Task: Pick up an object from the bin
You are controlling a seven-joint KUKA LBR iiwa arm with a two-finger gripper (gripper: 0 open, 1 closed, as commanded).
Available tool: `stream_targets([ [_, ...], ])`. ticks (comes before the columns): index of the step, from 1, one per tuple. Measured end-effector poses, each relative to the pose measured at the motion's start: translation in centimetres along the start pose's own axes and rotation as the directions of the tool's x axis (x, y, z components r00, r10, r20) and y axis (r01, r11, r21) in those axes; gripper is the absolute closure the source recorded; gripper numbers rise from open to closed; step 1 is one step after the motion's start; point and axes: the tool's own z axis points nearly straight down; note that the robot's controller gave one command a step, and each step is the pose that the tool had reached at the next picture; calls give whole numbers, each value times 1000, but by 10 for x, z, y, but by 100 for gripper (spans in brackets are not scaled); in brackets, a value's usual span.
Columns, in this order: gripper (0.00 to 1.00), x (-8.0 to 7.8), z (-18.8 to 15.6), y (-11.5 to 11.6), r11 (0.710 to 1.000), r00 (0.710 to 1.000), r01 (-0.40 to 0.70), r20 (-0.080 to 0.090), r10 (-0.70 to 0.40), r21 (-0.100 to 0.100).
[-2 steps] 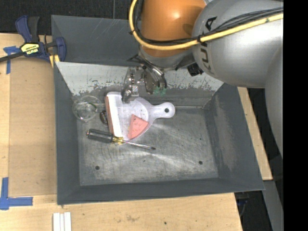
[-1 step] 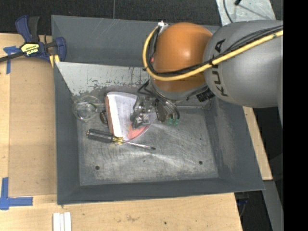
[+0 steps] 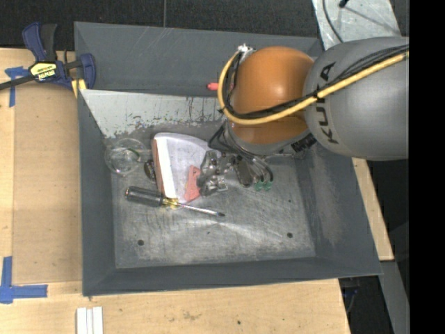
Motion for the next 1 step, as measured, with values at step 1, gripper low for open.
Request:
stream_targets([
  [1, 100, -17, 3, 8, 999, 999, -33, 12, 33, 2],
])
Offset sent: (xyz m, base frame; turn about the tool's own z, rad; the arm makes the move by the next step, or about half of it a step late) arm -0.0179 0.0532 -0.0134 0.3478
